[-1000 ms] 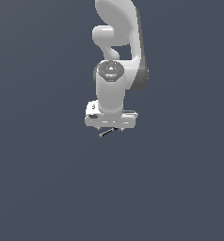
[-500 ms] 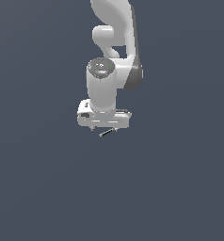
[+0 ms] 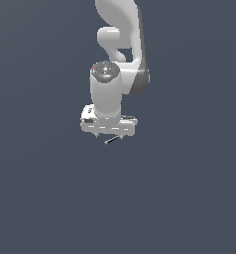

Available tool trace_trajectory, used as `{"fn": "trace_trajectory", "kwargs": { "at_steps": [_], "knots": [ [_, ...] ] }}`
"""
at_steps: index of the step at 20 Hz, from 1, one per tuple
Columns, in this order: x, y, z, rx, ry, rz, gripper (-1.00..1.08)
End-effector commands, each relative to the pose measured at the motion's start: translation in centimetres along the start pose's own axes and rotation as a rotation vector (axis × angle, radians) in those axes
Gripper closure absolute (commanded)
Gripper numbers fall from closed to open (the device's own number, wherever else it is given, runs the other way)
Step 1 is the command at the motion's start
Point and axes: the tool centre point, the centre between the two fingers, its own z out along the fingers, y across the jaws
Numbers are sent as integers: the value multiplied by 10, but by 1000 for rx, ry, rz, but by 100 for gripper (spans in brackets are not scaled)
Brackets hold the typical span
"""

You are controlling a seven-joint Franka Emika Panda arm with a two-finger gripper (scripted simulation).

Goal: Pick up the object and move it to a goal position.

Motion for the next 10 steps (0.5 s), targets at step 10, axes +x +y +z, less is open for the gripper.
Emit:
{"fn": "trace_trajectory", "kwargs": {
  "at_steps": [10],
  "knots": [
    [-14,-7,23,14,0,182,-92]
  ]
}}
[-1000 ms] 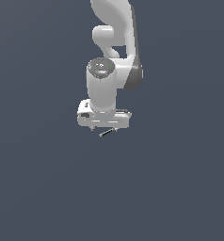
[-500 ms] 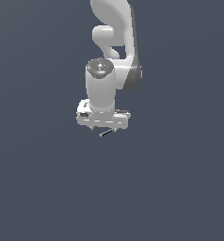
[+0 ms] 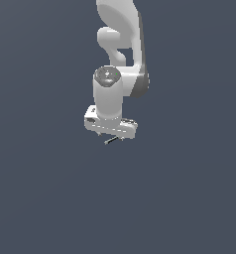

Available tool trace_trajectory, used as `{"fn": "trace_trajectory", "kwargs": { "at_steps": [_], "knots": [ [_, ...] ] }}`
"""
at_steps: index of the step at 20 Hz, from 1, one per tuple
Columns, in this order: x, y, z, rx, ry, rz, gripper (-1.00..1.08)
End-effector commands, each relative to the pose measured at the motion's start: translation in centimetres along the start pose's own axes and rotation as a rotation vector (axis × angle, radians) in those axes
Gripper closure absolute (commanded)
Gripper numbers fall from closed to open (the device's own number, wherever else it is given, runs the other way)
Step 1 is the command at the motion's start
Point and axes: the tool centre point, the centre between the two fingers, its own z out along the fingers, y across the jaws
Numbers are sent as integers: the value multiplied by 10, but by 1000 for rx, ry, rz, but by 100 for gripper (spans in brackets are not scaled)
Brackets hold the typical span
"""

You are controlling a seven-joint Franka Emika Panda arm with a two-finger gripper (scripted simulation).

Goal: Pick up the object and move it to a goal position.

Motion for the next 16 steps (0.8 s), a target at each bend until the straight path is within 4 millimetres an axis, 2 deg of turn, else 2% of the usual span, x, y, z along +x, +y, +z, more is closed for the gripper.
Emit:
{"fn": "trace_trajectory", "kwargs": {
  "at_steps": [1,16],
  "knots": [
    [-5,-1,7,4,0,58,-92],
    [-44,-2,55,20,-1,487,-92]
  ]
}}
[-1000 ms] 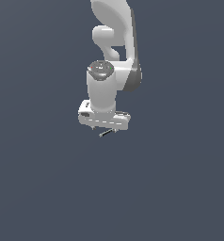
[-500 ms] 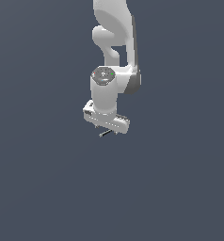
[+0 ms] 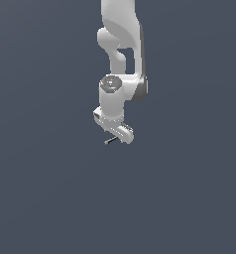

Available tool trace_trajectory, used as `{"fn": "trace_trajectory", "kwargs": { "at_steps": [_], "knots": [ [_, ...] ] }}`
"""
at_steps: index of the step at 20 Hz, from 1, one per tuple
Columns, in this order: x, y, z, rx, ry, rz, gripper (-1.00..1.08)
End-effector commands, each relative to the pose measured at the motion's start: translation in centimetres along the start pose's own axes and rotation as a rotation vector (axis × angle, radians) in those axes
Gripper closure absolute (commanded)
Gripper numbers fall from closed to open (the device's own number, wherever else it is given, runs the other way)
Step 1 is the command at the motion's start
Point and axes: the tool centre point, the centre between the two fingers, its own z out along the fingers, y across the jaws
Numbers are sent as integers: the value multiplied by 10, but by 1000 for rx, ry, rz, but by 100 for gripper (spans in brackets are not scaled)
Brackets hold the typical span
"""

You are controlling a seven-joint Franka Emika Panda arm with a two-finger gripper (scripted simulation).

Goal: Pick up the object and move it to a goal position.

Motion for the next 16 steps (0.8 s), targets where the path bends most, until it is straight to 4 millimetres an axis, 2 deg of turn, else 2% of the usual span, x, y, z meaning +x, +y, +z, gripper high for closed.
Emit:
{"fn": "trace_trajectory", "kwargs": {
  "at_steps": [1,9,16],
  "knots": [
    [-6,4,7,2,1,75,-92],
    [-22,15,25,3,5,267,-92],
    [-29,21,33,3,8,358,-92]
  ]
}}
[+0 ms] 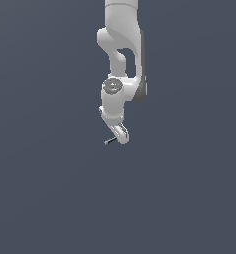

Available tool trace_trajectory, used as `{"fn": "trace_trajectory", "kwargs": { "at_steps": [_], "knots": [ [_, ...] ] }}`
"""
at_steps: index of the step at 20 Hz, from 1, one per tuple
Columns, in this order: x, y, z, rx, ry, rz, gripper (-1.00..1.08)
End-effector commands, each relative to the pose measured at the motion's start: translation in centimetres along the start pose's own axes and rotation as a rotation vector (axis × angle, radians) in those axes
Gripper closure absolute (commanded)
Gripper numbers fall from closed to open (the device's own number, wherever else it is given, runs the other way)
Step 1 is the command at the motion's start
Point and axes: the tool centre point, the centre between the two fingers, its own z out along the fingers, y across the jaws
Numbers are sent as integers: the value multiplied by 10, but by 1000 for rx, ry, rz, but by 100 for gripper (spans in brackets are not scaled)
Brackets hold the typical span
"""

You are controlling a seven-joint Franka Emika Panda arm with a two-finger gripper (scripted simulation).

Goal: Pick up the object and move it to a goal position.

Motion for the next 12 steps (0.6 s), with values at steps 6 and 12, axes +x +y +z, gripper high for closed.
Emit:
{"fn": "trace_trajectory", "kwargs": {
  "at_steps": [6,12],
  "knots": [
    [-2,3,3,0,1,31,-92],
    [-2,3,13,0,1,32,-92]
  ]
}}
